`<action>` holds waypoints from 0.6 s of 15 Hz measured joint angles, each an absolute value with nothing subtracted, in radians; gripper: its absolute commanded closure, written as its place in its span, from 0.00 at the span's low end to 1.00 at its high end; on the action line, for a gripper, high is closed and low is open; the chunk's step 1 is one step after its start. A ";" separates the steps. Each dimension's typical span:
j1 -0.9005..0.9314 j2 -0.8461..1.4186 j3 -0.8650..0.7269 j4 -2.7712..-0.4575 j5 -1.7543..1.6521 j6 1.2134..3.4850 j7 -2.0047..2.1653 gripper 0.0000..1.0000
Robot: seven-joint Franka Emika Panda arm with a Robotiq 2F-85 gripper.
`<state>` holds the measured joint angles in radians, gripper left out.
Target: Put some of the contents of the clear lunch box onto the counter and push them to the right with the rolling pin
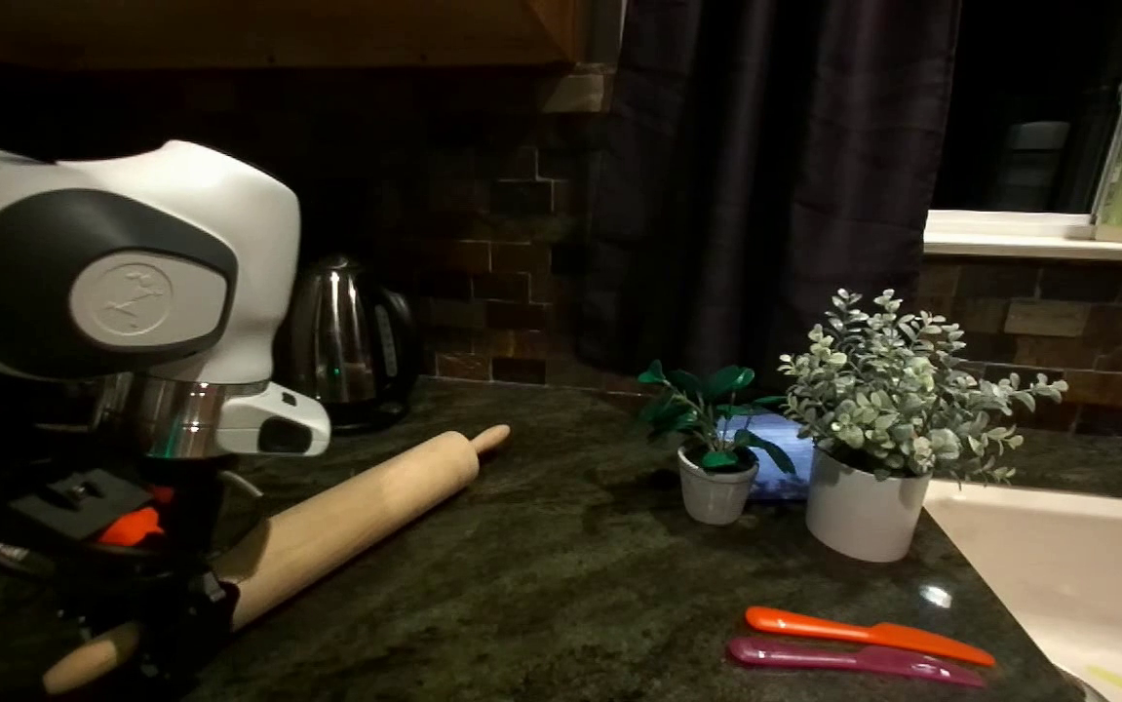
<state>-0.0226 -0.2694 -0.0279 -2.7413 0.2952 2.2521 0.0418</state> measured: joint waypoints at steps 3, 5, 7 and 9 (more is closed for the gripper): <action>-0.008 -0.272 0.004 -2.741 0.283 2.252 0.066 0.98; 0.000 -0.274 0.021 -2.741 0.265 2.251 0.080 0.98; 0.003 -0.277 0.037 -2.741 0.226 2.251 0.107 0.98; 0.003 -0.283 0.055 -2.742 0.167 2.246 0.154 0.98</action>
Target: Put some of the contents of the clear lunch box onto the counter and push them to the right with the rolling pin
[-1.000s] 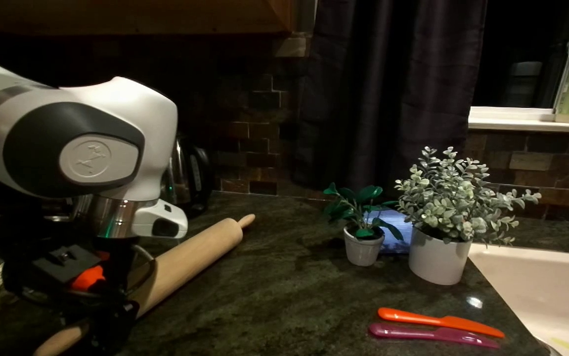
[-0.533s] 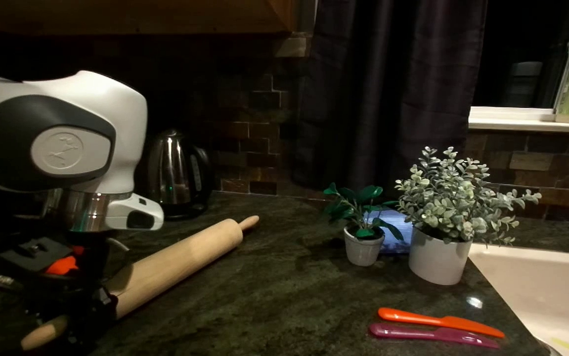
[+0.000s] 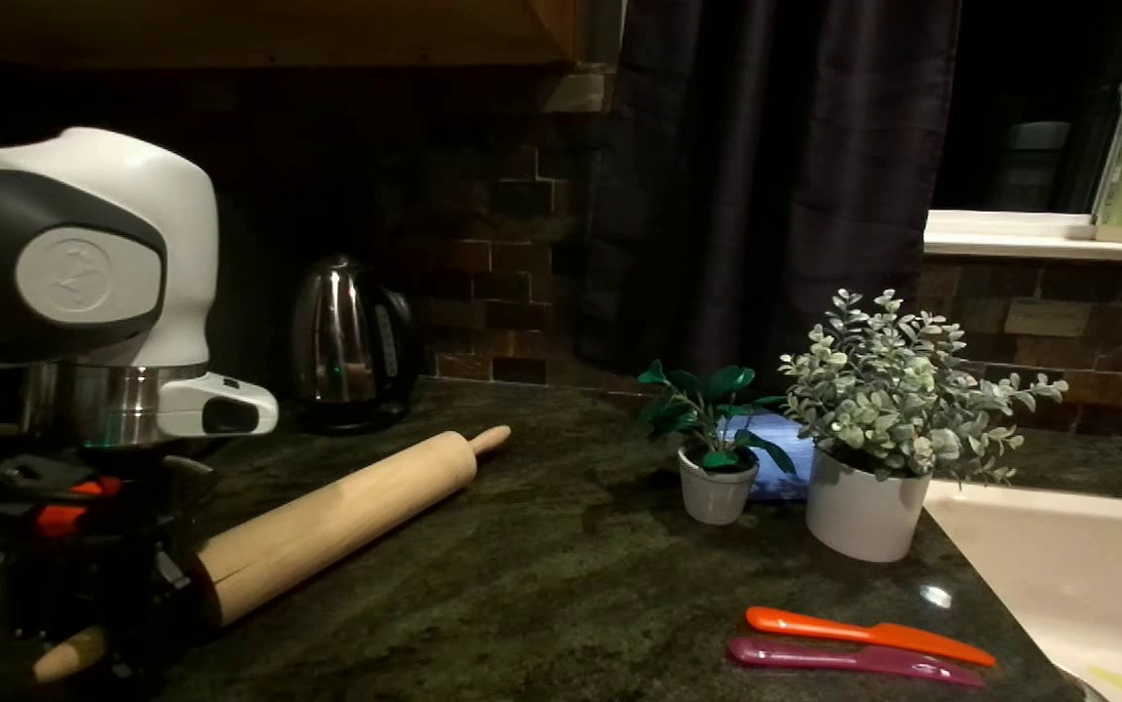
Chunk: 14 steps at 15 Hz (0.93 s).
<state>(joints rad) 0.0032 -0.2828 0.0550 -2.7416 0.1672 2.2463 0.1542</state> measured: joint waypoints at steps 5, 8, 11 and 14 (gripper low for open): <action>0.003 -0.307 0.084 -2.742 0.077 2.232 0.262 0.43; 0.001 -0.335 0.090 -2.741 0.055 2.231 0.323 0.21; -0.004 -0.373 0.101 -2.741 0.038 2.229 0.382 0.01; -0.009 -0.397 0.107 -2.741 0.031 2.217 0.415 0.00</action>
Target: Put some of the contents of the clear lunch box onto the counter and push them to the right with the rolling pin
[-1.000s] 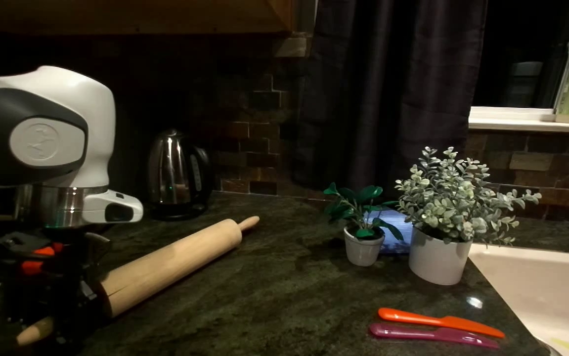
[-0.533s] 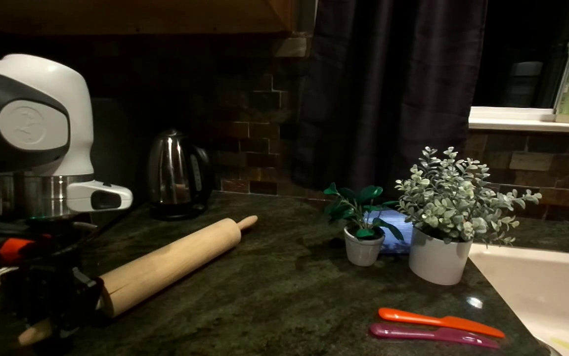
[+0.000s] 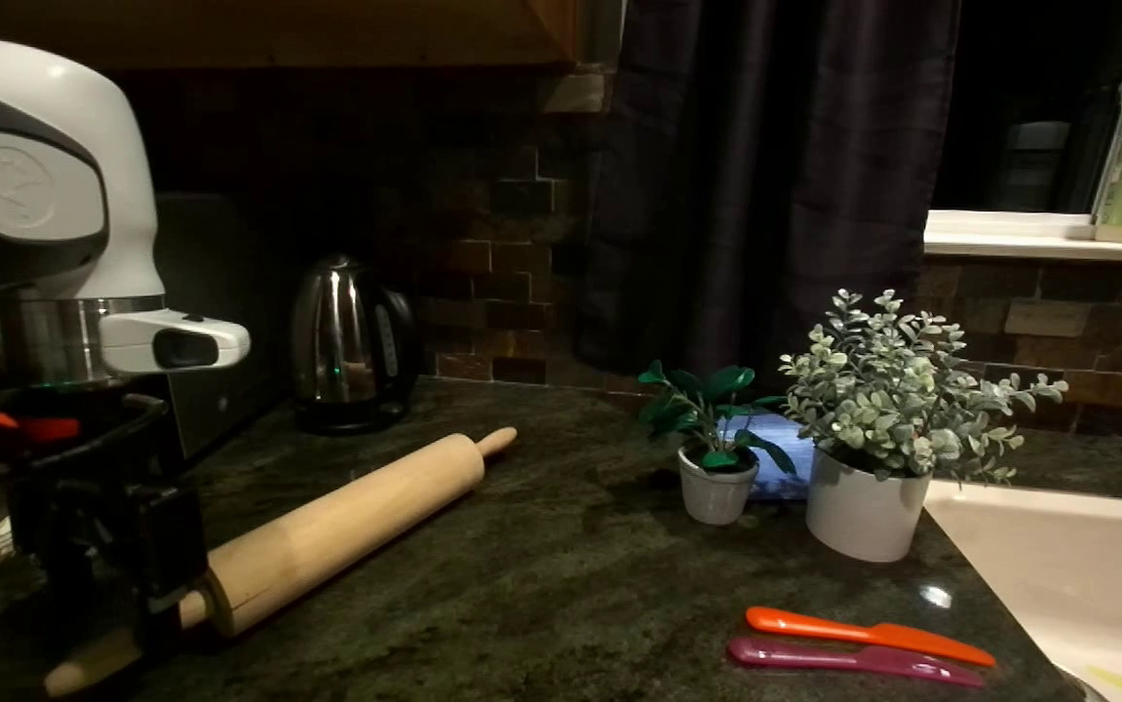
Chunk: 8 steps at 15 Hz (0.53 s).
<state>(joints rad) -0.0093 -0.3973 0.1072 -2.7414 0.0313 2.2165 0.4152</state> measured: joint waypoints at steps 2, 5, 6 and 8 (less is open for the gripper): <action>-0.018 -0.402 0.107 -2.741 0.030 2.200 0.430 0.00; -0.036 -0.402 0.107 -2.742 0.030 2.194 0.441 0.02; -0.042 -0.402 0.107 -2.742 0.030 2.194 0.444 0.14; -0.052 -0.401 0.107 -2.742 0.030 2.195 0.448 0.33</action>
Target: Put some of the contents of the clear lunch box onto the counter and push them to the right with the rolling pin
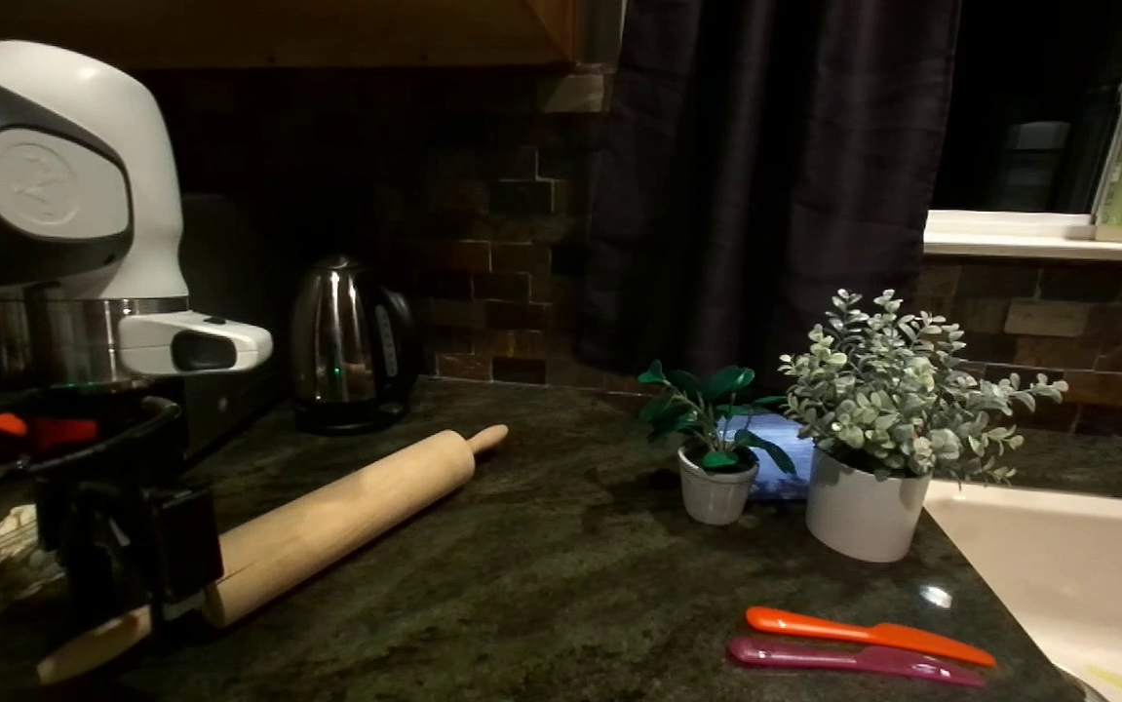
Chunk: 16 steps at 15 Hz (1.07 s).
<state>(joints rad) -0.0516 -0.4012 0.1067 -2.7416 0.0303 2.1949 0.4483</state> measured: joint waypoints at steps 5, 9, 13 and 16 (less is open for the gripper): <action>-0.056 -0.392 0.107 -2.742 0.030 2.197 0.450 0.09; -0.056 -0.379 0.107 -2.742 0.030 2.205 0.450 0.40; -0.055 -0.372 0.108 -2.742 0.030 2.226 0.453 0.65; -0.055 -0.372 0.117 -2.742 0.030 2.244 0.468 0.87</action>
<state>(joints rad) -0.0553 -0.3716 0.1165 -2.7416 0.0303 2.2437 0.4677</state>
